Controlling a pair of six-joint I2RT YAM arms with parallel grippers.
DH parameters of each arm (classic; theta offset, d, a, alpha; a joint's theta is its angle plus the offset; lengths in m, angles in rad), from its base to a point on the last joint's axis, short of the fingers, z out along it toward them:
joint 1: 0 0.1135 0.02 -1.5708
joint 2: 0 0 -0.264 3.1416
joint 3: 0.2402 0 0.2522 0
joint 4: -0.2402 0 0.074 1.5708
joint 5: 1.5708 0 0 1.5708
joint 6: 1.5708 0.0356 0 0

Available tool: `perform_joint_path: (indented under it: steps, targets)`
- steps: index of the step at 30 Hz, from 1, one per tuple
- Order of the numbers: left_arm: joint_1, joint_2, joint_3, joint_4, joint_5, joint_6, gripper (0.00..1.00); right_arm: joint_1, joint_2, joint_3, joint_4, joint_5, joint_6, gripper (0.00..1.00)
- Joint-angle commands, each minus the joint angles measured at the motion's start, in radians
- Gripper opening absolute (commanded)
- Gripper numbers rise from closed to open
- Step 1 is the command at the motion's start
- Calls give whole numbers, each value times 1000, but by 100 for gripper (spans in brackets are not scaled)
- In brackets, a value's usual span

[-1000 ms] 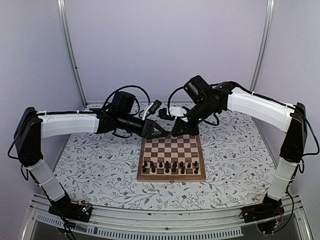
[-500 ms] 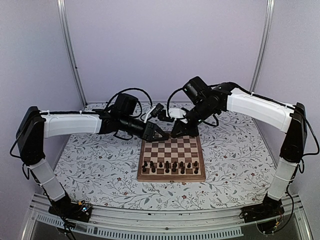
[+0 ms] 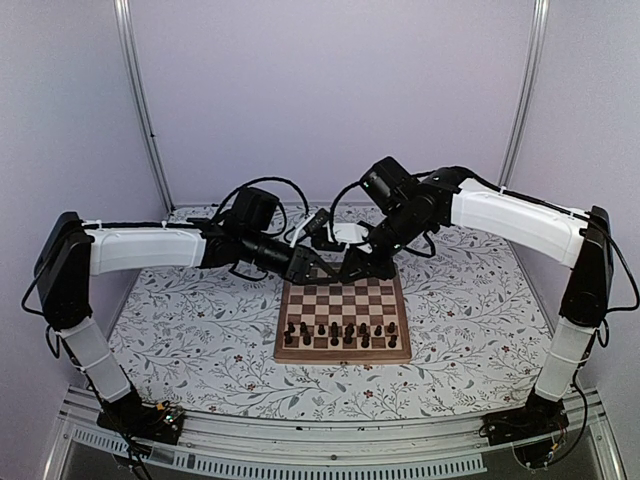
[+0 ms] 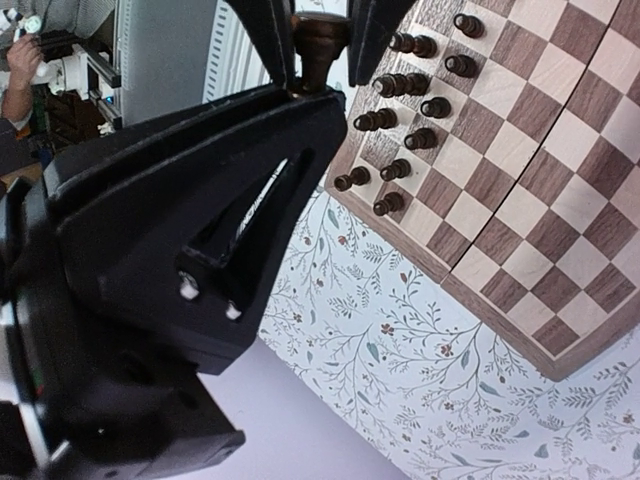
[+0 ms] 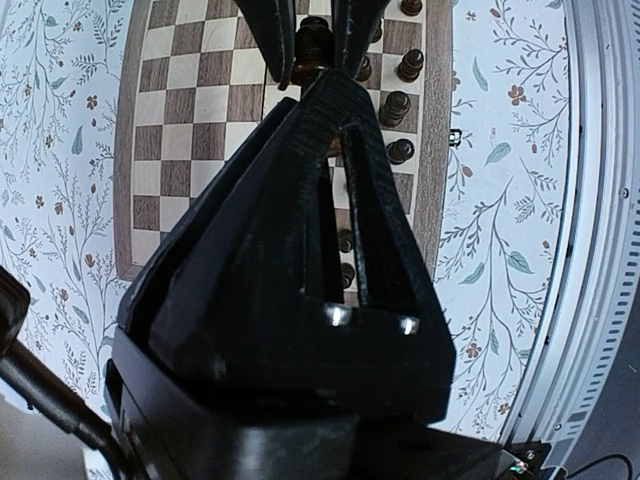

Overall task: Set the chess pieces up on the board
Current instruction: Place the chess piece on the chessboard.

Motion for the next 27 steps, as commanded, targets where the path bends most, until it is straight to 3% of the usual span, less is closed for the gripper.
perform_joint_path:
  steps: [1,7,10,14,20,23,27]
  targets:
    - [-14,15,23,-6,27,15,10,8,-1,-13,2,1,-3,12]
    - [-14,-24,3,42,-20,-8,6,-12,-65,-54,106,12,69,42]
    - [-14,-76,-18,128,-75,-50,5,-73,-96,-34,140,-75,139,49]
    - [-17,-161,-54,243,-206,-93,5,-193,-97,38,166,-308,346,54]
    - [-59,-250,-185,502,-505,-146,2,-246,-128,-21,295,-429,571,59]
    - [-85,-247,-195,584,-572,-144,3,-279,-142,-57,378,-595,695,60]
    - [-116,-233,-186,646,-613,-130,3,-286,-147,-65,436,-680,814,62]
